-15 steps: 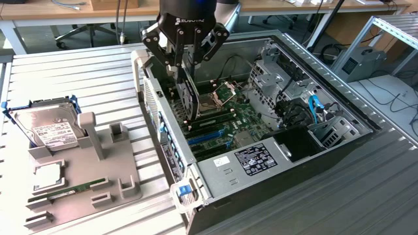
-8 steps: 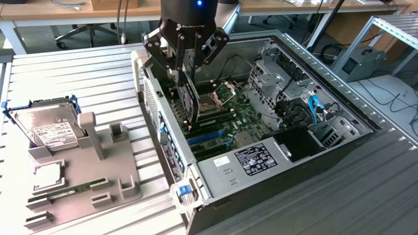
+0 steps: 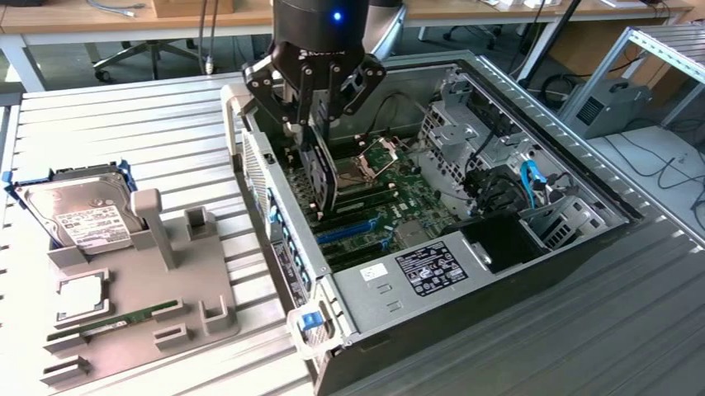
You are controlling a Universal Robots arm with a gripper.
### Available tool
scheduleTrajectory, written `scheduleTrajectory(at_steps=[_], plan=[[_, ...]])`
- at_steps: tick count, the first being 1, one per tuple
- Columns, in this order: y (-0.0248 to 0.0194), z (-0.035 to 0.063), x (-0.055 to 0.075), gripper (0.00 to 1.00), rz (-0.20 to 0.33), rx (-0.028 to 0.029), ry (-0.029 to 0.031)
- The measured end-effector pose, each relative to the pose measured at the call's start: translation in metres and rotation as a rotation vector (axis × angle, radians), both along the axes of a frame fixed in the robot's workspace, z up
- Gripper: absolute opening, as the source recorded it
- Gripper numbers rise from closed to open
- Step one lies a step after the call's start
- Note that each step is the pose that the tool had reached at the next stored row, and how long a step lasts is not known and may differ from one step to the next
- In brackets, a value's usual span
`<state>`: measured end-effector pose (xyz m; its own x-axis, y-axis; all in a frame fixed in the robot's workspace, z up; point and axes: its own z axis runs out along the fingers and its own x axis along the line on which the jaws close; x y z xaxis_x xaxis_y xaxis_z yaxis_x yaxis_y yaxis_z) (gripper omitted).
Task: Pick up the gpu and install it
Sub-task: 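Pick up the gpu and move the gpu toward the slot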
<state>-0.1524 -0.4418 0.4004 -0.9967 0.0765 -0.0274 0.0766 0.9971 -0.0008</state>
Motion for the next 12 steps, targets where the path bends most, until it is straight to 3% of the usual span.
scheduleTrajectory(at_steps=[12], plan=[[0.0, -0.0133, 0.004, 0.26, 0.0, 0.0, 0.0]])
